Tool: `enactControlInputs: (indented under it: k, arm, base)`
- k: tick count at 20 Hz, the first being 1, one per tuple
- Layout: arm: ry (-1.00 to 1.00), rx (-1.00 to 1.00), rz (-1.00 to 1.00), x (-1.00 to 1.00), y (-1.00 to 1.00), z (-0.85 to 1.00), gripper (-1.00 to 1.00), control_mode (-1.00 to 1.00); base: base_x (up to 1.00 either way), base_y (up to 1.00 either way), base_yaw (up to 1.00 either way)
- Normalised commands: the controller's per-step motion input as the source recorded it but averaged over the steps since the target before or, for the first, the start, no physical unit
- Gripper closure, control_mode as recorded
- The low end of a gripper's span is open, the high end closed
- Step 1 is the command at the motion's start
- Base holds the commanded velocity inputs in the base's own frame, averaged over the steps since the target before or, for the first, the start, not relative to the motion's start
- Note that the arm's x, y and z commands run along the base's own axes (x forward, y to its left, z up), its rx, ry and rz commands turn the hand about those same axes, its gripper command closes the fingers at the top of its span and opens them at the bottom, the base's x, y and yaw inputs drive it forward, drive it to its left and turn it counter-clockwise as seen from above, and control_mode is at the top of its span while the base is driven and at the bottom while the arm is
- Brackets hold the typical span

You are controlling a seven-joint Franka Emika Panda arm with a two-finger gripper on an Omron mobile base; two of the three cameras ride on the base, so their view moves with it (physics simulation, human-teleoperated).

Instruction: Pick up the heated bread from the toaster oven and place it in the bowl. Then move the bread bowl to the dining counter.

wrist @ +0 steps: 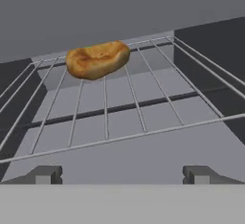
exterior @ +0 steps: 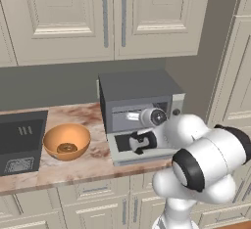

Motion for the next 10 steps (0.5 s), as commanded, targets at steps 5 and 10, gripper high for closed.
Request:
enactControlInputs:
  k: [5,10]
  arm:
    - [-0.10,0.03,-0.05,0.06,0.00,-0.12,-1.00,-1.00]
    - [-0.15,0.04,-0.06,0.00,0.02,0.05,-1.00,-1.00]
  base:
    - [0.00,0.00,0.00]
    - [0.00,0.00,0.00]
